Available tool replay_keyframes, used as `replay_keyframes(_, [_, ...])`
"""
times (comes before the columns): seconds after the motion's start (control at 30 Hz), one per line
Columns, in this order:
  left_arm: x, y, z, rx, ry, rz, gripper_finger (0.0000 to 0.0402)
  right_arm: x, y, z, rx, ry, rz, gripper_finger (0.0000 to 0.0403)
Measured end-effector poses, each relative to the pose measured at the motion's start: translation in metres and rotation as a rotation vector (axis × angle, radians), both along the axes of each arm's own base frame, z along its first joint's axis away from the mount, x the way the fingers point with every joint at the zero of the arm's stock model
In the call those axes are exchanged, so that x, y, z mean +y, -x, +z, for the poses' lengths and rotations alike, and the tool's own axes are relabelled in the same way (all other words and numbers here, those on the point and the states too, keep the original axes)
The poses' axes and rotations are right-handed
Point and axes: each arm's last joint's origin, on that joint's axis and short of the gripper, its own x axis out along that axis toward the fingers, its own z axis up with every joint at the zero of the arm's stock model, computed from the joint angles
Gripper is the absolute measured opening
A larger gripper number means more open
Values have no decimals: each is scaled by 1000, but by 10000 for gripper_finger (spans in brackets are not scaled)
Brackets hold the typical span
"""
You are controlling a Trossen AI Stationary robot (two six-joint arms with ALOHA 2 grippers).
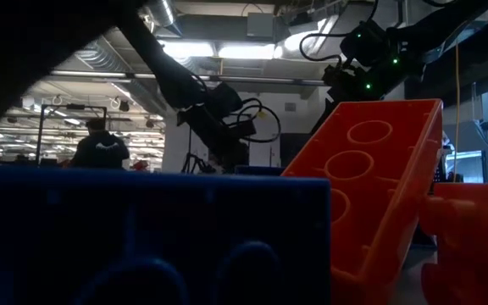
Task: Sort blocks by size
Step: Put the blue game piece into the gray bin
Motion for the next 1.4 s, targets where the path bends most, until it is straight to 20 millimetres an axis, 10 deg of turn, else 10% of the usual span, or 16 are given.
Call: replay_keyframes(1.4, [-6, -6, -6, 64, 18, -38, 131, 0, 0, 0, 4, 1, 1, 241])
